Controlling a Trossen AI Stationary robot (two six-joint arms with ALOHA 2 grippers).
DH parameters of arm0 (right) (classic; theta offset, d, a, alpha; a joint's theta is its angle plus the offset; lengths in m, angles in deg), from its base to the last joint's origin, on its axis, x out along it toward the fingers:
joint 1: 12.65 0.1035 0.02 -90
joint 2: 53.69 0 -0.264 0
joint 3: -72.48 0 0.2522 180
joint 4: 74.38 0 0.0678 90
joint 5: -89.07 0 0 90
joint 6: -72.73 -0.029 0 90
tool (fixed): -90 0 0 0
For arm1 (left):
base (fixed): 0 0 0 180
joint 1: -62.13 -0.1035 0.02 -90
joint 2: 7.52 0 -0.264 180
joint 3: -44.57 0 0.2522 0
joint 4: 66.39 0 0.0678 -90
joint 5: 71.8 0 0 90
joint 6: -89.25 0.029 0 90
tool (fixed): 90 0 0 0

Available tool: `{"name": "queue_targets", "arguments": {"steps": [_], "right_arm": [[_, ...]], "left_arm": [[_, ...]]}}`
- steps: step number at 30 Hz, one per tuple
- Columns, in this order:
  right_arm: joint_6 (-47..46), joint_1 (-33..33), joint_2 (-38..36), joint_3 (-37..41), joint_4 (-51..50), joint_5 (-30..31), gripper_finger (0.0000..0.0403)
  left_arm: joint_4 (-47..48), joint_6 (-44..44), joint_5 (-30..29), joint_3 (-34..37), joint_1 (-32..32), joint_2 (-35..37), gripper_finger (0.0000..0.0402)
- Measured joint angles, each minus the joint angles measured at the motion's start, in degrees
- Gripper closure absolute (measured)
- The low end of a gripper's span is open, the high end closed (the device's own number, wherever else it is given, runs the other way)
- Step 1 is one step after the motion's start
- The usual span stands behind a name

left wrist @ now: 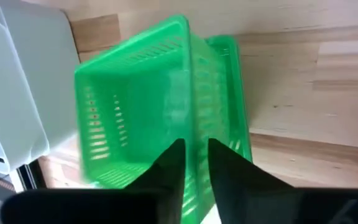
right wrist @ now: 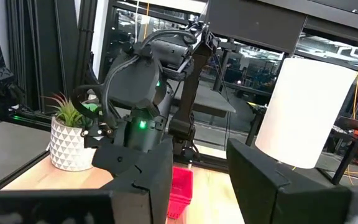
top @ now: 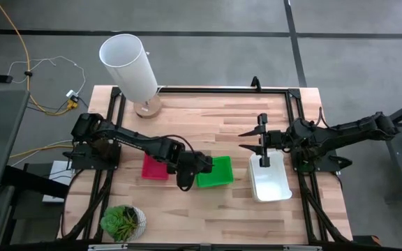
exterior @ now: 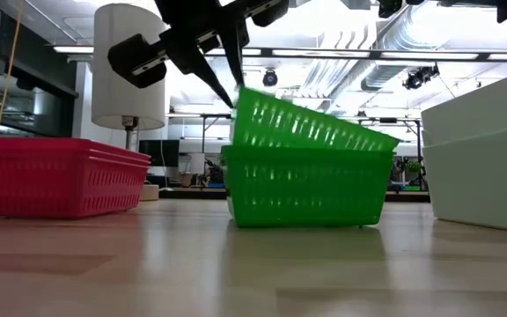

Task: Stack baskets by color
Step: Stack the top green bin on top of the bottom green bin

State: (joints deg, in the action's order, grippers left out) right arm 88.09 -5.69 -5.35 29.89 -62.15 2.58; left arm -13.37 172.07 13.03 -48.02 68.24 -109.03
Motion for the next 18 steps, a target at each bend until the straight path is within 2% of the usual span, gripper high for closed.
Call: {"name": "queue_targets", "arguments": {"steps": [8, 11, 15, 18], "right_arm": [[0.00, 0.00, 0.00, 0.01, -0.10, 0.00, 0.0265], [0.04, 0.00, 0.00, 0.01, -0.09, 0.00, 0.0265], [0.11, 0.00, 0.00, 0.01, -0.08, 0.00, 0.0265], [0.13, 0.00, 0.00, 0.01, -0.08, 0.00, 0.0265]], "left_arm": [[-0.15, -5.99, -0.32, 0.00, 0.96, 0.00, 0.0267], [-0.43, -7.15, -2.14, 0.00, 1.69, 0.25, 0.0242], [-0.64, -10.31, -6.76, -0.04, 2.80, 1.80, 0.0219], [0.21, -17.47, -6.56, -0.02, 3.12, 2.55, 0.0221]]}}
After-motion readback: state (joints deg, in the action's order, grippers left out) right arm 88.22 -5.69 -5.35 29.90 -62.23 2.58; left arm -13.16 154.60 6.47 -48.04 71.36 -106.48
